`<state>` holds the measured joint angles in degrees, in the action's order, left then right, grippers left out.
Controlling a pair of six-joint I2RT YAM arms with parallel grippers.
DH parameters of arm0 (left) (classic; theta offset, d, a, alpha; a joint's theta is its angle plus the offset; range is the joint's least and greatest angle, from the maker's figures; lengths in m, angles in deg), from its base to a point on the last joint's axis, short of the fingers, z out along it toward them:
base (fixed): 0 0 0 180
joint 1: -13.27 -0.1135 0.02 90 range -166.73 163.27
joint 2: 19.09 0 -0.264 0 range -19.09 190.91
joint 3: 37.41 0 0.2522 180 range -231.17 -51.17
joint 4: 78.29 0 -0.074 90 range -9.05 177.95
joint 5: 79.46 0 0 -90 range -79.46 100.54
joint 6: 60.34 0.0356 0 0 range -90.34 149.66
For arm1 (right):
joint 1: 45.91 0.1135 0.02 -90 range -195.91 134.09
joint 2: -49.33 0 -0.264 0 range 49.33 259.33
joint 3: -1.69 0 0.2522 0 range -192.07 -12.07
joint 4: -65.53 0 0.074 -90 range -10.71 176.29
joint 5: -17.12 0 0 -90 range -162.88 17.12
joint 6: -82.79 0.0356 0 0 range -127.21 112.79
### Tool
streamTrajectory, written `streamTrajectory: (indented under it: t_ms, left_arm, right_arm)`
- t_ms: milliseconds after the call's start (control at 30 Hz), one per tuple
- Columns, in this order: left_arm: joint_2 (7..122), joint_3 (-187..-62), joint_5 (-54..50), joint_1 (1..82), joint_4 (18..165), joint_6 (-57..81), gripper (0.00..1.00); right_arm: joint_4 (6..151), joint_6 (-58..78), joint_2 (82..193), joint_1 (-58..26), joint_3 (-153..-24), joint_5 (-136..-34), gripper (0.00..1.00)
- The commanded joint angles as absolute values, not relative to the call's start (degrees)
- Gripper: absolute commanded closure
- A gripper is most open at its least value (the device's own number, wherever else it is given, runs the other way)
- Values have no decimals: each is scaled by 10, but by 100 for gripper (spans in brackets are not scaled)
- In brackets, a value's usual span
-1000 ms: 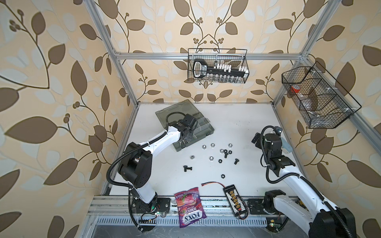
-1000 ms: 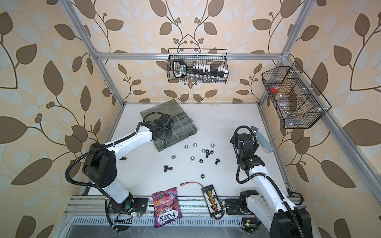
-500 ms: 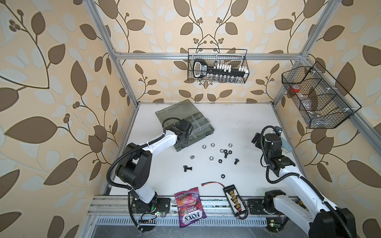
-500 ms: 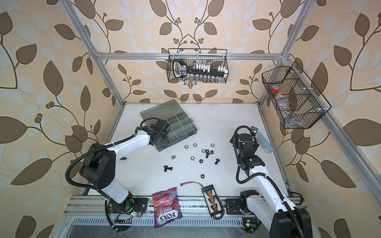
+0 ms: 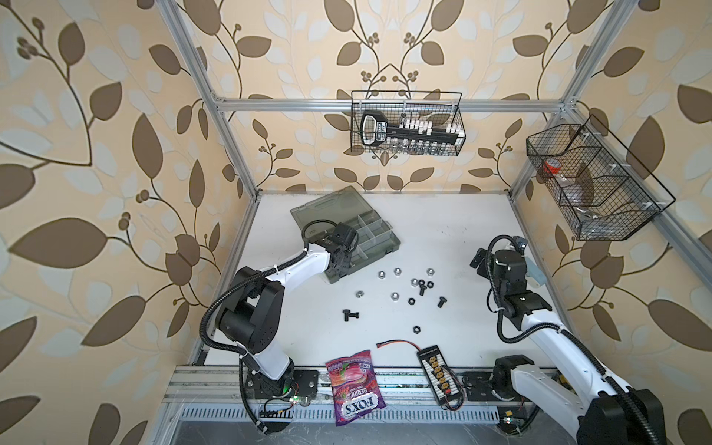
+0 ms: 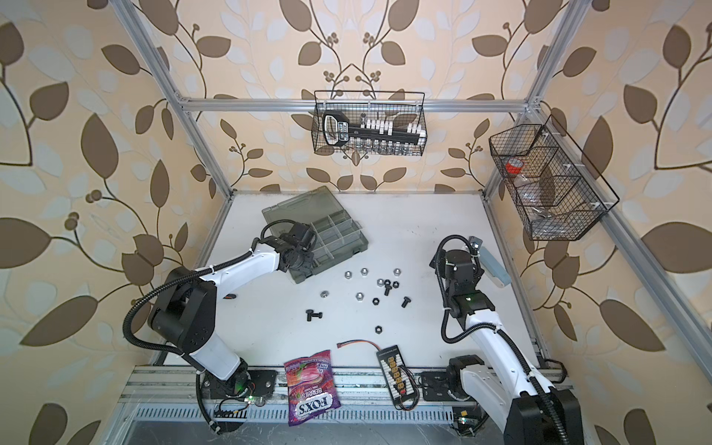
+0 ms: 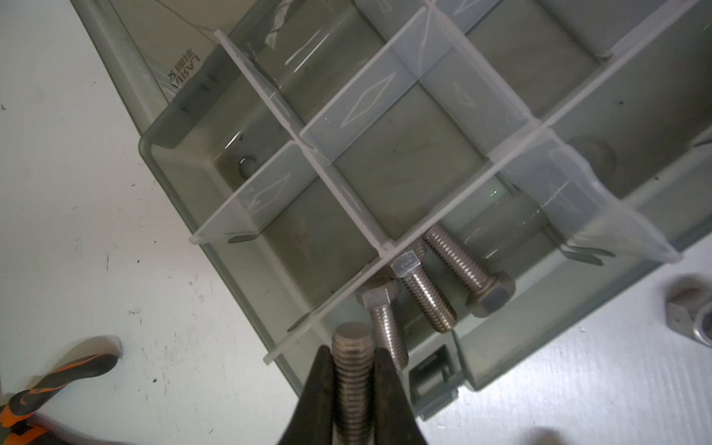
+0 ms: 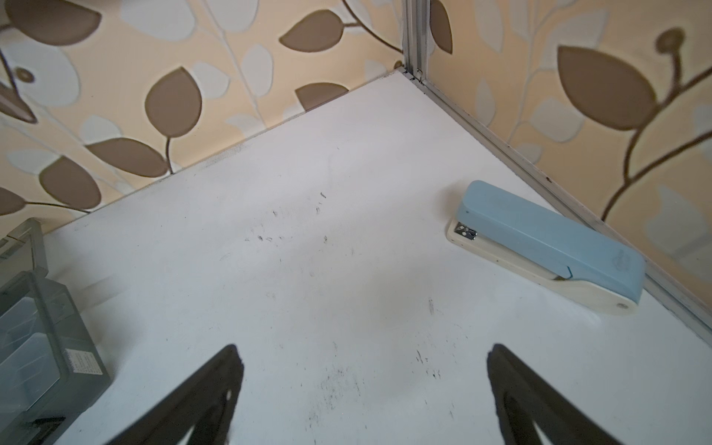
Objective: Sort the screws and nuts into containers
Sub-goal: Place the screw into the container.
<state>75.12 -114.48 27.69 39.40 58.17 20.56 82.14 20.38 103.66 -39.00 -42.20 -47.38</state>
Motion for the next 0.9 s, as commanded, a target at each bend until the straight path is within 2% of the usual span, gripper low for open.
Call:
streamTrajectory:
  t_ms: [0, 200, 500, 633, 733, 867]
  left_arm:
    - [749, -1133, 303, 386, 590, 210, 91]
    - [750, -1127, 301, 385, 595, 210, 73]
    - [739, -1139, 289, 385, 586, 205, 68]
    - [711, -1139, 272, 385, 581, 190, 65]
    - [686, -1138, 254, 385, 581, 171, 59]
    - [655, -1132, 233, 385, 590, 151, 50]
  right_arm:
    - [824, 199, 1032, -388, -430, -475, 0]
    - [824, 198, 1031, -387, -429, -480, 0]
    - [836, 204, 1030, -388, -430, -498, 1]
    - [850, 208, 1028, -388, -434, -547, 0]
    - [857, 215, 1026, -387, -432, -589, 2]
    - [891, 228, 1029, -381, -442, -621, 9]
